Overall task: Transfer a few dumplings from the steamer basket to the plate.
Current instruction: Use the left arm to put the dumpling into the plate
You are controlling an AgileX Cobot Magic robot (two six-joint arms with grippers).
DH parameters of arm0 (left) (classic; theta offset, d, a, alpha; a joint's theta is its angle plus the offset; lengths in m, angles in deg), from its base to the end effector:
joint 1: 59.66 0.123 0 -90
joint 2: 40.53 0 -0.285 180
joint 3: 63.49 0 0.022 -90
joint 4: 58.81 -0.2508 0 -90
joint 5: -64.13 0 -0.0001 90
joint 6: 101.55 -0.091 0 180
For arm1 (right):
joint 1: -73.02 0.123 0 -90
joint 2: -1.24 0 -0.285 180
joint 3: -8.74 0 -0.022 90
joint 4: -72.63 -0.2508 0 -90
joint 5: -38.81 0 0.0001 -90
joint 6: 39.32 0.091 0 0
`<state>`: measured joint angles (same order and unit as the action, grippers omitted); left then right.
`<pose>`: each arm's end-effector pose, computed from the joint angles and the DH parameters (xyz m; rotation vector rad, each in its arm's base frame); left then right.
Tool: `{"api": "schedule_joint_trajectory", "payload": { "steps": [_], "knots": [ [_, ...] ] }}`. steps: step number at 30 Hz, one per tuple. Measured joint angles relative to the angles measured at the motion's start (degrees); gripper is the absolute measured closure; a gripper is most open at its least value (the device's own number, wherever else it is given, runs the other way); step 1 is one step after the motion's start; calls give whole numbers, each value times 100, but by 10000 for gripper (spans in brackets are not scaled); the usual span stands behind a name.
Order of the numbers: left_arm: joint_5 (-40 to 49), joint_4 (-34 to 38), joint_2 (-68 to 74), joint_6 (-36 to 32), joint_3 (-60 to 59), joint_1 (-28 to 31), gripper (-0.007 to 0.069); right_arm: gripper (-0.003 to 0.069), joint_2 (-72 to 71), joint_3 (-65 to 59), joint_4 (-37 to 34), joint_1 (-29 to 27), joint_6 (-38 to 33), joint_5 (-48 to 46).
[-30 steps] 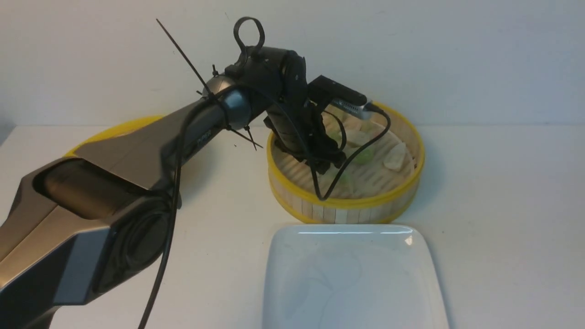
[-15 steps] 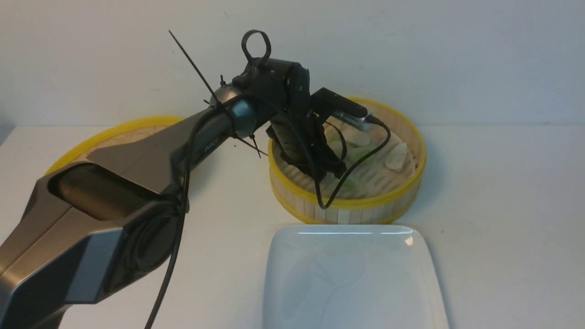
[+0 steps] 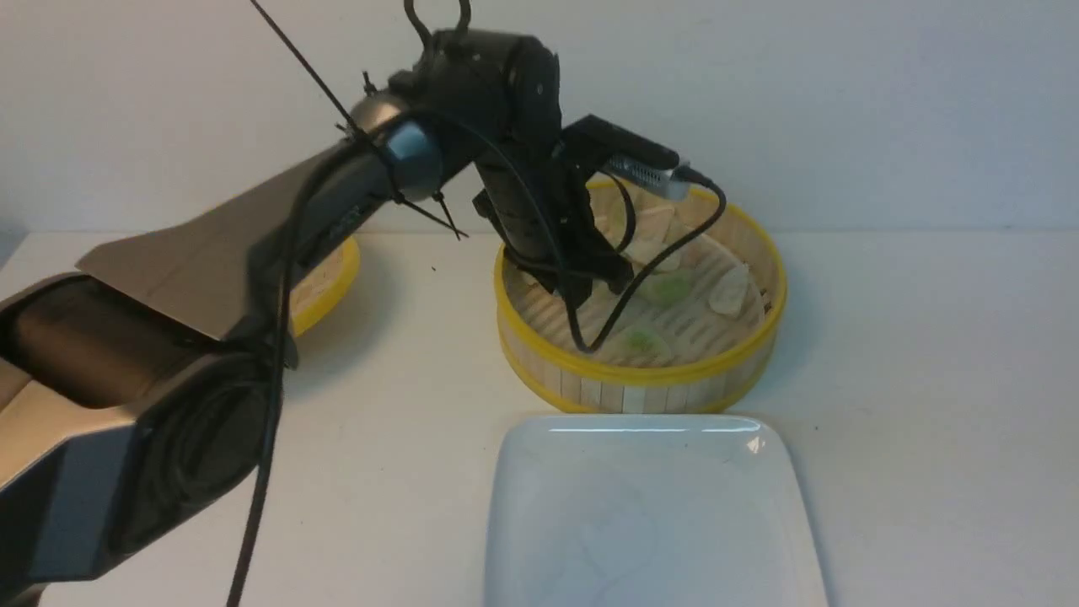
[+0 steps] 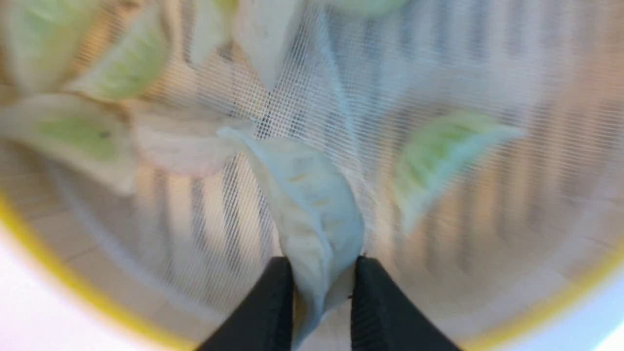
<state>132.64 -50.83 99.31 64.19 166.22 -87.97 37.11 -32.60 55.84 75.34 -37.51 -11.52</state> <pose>0.4361 -0.2483 0.2443 0.9738 2.6014 -0.2563 0.0793 0.0235 0.3144 0.0747 2.2126 0.3930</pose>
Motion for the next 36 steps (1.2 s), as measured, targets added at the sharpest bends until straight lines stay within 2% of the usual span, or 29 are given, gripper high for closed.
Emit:
{"api": "schedule_joint_trajectory", "payload": {
  "steps": [8, 14, 20, 27, 31, 33, 36],
  "knots": [
    [210, 384, -710, 7, -162, 0, 493, 673, 0, 0, 0, 0, 0, 12],
    [199, 1053, -1152, 42, -1555, -234, 493, 673, 0, 0, 0, 5, 0, 27],
    [203, 986, -1115, -145, -2586, -826, 493, 673, 0, 0, 0, 5, 0, -4],
    [153, 960, -680, -150, -2694, -1122, 491, 673, 0, 0, 0, 5, 0, 10],
    [149, 944, -599, -78, -2694, -1140, 431, 673, 0, 0, 0, 5, 0, 15],
    [143, 861, -599, -39, -2667, -1140, 329, 673, 0, 0, 0, 5, -1, 15],
    [143, 828, -611, 122, -2542, -1140, 248, 673, 78, 0, -69, 5, -7, 15]
  ]
}}
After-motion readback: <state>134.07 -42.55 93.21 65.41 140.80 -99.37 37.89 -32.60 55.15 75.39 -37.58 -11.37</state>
